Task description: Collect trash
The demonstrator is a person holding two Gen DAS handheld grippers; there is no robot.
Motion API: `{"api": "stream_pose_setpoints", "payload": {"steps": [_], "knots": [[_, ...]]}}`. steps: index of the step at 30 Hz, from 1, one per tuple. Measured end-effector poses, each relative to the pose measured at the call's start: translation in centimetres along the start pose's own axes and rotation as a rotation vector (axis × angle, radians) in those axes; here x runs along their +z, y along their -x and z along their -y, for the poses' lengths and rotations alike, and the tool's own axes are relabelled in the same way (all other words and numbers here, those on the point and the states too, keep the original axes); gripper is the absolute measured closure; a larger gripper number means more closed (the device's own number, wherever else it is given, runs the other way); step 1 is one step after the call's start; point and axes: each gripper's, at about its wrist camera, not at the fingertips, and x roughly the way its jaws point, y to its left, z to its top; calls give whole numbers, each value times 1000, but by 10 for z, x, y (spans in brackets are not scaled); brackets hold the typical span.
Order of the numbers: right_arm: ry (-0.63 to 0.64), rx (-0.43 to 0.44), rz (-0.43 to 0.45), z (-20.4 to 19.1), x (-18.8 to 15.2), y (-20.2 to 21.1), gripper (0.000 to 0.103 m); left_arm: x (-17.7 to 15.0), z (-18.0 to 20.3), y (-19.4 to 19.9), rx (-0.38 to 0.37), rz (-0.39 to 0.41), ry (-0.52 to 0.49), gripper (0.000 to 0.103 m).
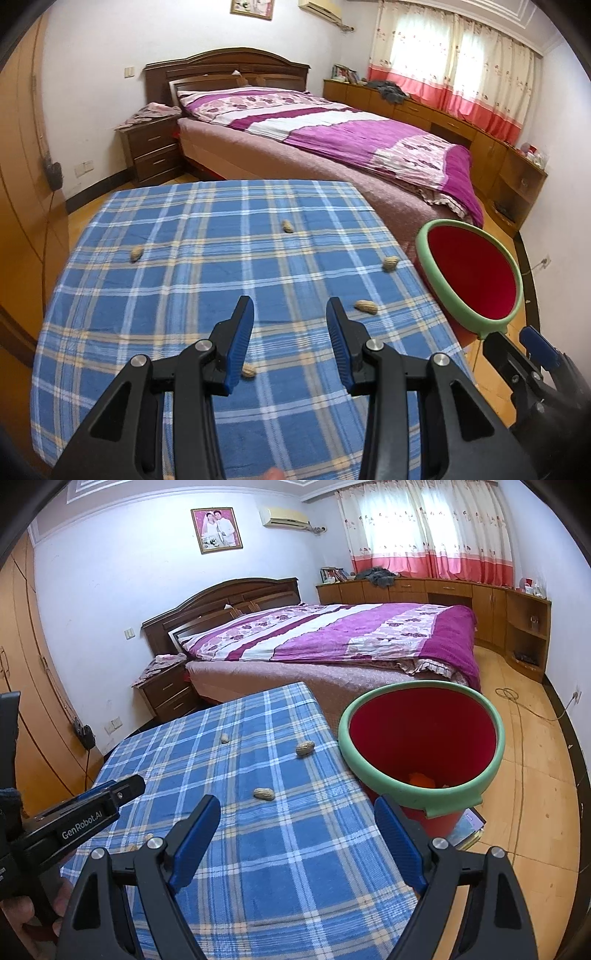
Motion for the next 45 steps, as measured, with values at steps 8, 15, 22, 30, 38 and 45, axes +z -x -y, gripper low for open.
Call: {"api": "stream_pose_setpoints", "payload": {"steps": [8, 15, 22, 30, 38, 45], "knots": [[10, 4, 2, -6, -2, 4, 16, -5, -9, 4, 42, 9, 12, 62], [10, 4, 2, -7, -3, 4, 16, -6, -12, 7, 60, 18, 10, 62], [14, 5, 0, -8, -4, 4, 16, -7, -12, 7, 59, 18, 10, 62], [13, 4, 1, -8, -4, 4, 16, -7, -13, 7, 62, 17, 11, 62], [13, 5, -5, -9, -7, 2, 16, -8, -14, 6, 66, 14, 14, 62], [12, 6, -7, -10, -8, 2, 16, -8, -15, 6, 66, 13, 14, 62]]}}
